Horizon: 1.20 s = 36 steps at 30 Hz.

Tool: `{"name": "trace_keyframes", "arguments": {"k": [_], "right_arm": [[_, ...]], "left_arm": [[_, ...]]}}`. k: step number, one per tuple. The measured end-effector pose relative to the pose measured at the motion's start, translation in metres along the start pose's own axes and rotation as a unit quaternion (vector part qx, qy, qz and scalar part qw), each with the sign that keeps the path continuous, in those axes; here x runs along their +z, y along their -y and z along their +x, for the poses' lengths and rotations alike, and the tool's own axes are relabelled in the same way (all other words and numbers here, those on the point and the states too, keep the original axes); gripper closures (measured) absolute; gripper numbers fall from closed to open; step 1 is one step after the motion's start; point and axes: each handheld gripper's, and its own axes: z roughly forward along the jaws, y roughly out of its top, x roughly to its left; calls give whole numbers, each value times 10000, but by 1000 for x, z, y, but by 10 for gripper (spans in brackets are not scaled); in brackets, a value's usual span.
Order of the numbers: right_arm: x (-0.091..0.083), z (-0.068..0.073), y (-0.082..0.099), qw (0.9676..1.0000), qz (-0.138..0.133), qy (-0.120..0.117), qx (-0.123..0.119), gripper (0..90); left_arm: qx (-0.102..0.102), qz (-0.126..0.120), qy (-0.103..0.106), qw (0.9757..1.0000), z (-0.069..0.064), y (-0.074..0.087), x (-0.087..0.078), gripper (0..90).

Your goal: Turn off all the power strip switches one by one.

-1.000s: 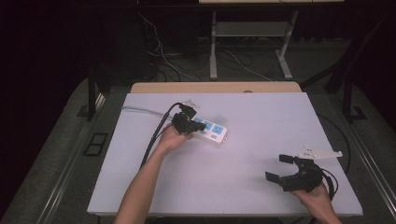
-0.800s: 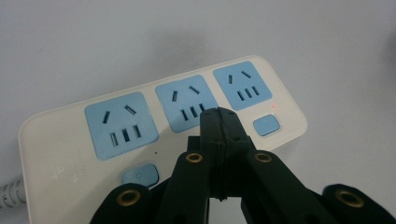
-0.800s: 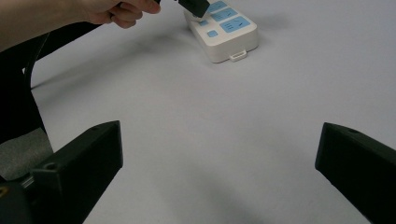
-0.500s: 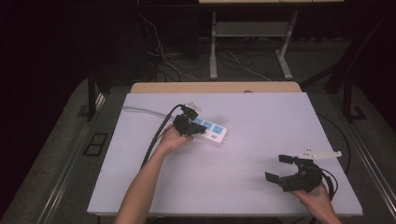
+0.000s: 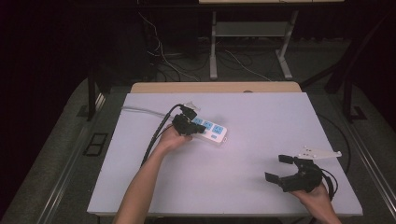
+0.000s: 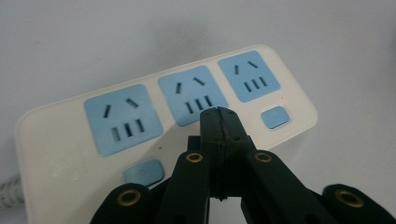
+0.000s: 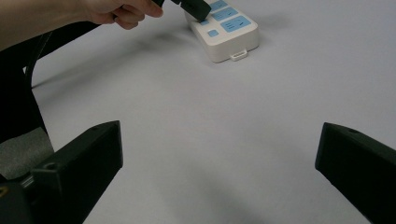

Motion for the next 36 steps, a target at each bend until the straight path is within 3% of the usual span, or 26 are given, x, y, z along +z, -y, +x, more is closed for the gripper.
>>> {"name": "trace_keyframes", "arguments": {"k": [5, 10, 20, 25, 30, 36], "right_arm": [[0, 0, 0, 10000, 12, -21, 0, 6], [0, 0, 0, 10000, 24, -16, 0, 6], [1, 0, 0, 10000, 35, -4, -5, 6], [1, -1, 0, 10000, 40, 6, 1, 6], [0, 0, 0, 10000, 27, 10, -10, 6], [1, -1, 0, 10000, 40, 16, -8, 6]], "left_arm": [[-202, -102, 195, 9996, 5, 4, -1, 895], [-234, -152, 193, 9994, 4, 6, -1, 895], [-96, -47, -8, 9999, -2, 3, 0, 898], [1, 195, -173, 9997, -7, -3, 1, 898], [-62, 222, -151, 9996, -6, -4, 1, 898], [76, 412, -270, 9988, -11, -9, 3, 898]]}}
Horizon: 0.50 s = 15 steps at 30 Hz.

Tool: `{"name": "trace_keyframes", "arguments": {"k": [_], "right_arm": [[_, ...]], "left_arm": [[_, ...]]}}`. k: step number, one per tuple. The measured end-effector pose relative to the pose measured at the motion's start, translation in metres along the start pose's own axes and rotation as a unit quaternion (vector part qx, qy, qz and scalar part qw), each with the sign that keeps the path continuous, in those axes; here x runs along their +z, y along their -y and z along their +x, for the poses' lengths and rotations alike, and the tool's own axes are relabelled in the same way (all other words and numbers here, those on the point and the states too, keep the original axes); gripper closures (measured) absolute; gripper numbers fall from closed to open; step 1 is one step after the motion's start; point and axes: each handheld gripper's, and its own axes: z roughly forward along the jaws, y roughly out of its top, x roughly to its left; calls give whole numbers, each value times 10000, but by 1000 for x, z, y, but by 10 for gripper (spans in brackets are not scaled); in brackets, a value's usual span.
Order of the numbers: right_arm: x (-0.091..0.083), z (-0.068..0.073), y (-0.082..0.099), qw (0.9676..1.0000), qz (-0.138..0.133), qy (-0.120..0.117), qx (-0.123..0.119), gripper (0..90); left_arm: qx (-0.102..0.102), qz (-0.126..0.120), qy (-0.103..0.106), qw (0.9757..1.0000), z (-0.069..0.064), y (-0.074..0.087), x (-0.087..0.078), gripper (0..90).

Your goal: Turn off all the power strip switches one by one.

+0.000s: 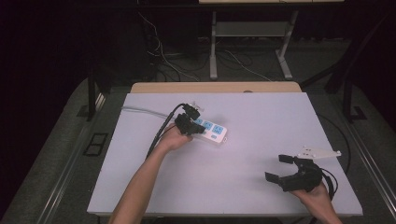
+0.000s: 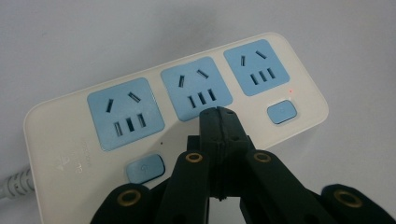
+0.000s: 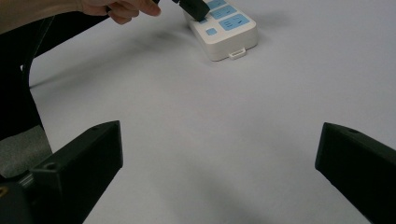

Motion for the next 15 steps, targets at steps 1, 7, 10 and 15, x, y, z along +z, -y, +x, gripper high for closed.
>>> {"name": "trace_keyframes", "arguments": {"k": [1, 7, 10, 15], "right_arm": [[0, 0, 0, 10000, 0, 0, 0, 6], [-1, -1, 0, 10000, -26, 7, 29, 6], [-2, -1, 0, 10000, -34, 8, 35, 6], [-2, -1, 1, 10000, -60, 10, 46, 6]], "left_arm": [[-13, -8, 29, 10000, 1, 1, 0, 898], [-14, -51, 17, 10000, 2, 1, -1, 898], [31, -44, -34, 10000, 1, 1, -1, 897], [-96, -196, 7, 9998, 2, 4, 0, 896]]}}
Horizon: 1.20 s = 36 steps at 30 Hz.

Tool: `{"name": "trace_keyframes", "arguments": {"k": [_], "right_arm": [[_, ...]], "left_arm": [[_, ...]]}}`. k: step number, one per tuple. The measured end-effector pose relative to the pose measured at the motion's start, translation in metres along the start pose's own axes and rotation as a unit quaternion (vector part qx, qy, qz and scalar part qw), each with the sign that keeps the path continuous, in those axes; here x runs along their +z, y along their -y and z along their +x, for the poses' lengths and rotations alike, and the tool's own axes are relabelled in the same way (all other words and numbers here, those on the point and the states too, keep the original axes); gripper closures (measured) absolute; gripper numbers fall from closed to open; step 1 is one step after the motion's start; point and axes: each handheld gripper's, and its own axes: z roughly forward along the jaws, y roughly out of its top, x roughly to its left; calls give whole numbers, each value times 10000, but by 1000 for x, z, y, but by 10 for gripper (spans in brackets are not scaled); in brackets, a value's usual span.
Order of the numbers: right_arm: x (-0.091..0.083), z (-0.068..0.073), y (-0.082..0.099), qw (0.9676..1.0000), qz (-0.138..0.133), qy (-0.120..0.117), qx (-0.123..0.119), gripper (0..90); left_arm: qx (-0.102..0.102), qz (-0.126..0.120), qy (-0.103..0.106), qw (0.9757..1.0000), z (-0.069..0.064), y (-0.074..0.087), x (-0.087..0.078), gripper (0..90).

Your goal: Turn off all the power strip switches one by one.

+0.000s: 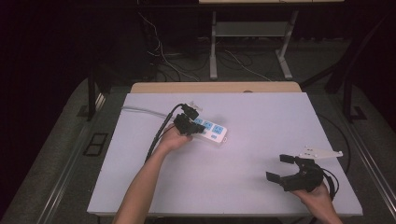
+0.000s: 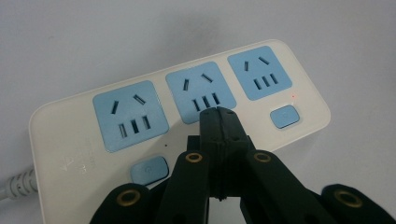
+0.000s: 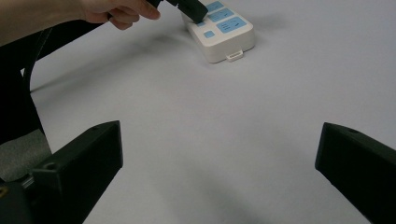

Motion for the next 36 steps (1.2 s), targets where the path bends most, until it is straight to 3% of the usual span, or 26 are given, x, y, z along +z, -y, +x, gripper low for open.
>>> {"name": "trace_keyframes", "arguments": {"k": [3, 5, 16, 29, 36], "right_arm": [[0, 0, 0, 10000, -3, 17, 4, 6], [-1, 0, 0, 10000, -1, 22, 0, 6], [-1, -1, 0, 10000, -29, 28, 20, 6], [-2, -1, 0, 10000, -42, 25, 22, 6], [-2, -1, 0, 10000, -39, 21, 22, 6]], "left_arm": [[105, 48, -74, 9999, -2, -1, 0, 895], [-21, -97, 45, 9999, 1, -2, -5, 895], [117, -240, 146, 9995, -5, -12, -20, 894], [409, -183, 272, 9986, -26, -25, -16, 893], [429, -136, 320, 9985, -30, -25, -8, 893]]}}
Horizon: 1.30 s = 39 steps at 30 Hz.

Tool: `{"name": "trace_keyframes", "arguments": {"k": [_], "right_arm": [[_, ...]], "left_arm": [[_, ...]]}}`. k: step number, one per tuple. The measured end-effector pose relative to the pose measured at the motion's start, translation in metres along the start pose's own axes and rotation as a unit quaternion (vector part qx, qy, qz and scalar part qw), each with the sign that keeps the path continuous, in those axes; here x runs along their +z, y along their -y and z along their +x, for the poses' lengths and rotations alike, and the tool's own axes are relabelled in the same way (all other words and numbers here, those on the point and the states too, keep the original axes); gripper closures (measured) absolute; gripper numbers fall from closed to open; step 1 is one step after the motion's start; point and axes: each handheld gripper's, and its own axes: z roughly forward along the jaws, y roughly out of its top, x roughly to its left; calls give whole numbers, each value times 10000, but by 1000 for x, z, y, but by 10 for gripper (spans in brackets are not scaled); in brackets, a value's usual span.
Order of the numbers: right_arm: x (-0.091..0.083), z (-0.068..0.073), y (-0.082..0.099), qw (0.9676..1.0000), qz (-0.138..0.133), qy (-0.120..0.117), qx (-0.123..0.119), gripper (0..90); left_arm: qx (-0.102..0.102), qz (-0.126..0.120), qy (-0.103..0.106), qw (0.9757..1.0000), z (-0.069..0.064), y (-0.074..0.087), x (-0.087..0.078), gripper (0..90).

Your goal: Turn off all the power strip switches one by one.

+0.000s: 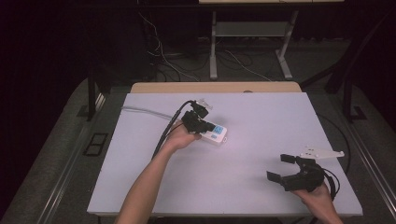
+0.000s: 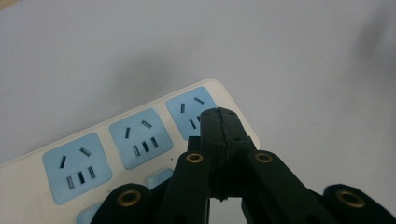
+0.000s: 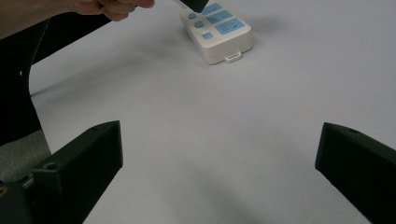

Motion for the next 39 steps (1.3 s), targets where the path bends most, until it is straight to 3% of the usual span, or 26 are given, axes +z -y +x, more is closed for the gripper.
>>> {"name": "trace_keyframes", "arguments": {"k": [20, 39], "right_arm": [[-1, 0, 0, 10000, 2, -2, -1, 6], [-2, 0, 0, 10000, 14, -1, -16, 6]], "left_arm": [[106, 273, 69, 9995, -4, 3, 19, 893], [-162, 267, 193, 9993, 1, 9, 24, 893]]}}
